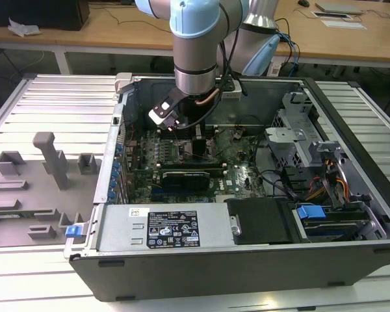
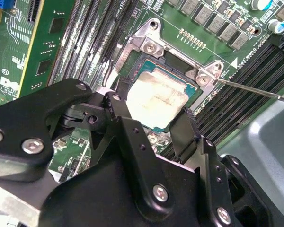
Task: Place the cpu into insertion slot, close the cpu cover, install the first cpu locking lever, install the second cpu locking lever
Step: 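Place the cpu into insertion slot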
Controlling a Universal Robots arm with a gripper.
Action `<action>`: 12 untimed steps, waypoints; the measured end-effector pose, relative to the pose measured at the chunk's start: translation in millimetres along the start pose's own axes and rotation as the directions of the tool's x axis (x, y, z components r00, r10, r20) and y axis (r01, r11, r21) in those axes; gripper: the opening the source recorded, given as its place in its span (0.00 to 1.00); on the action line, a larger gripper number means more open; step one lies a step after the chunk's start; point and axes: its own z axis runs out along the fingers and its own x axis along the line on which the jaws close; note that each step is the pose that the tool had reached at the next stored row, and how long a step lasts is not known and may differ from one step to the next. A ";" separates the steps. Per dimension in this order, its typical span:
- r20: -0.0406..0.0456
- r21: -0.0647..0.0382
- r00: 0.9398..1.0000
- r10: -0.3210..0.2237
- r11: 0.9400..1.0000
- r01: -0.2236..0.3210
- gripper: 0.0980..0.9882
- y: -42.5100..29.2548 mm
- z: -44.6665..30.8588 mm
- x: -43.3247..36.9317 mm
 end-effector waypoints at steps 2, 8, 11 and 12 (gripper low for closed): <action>0.000 0.000 1.000 0.000 1.000 0.000 0.58 0.0 0.0 0.0; 0.000 0.000 1.000 0.000 1.000 0.000 0.58 -0.1 -0.4 -0.1; 0.000 0.000 1.000 0.000 1.000 0.000 0.58 -0.1 -0.7 0.0; 0.000 0.000 1.000 0.000 1.000 0.000 0.58 -0.1 -0.6 0.0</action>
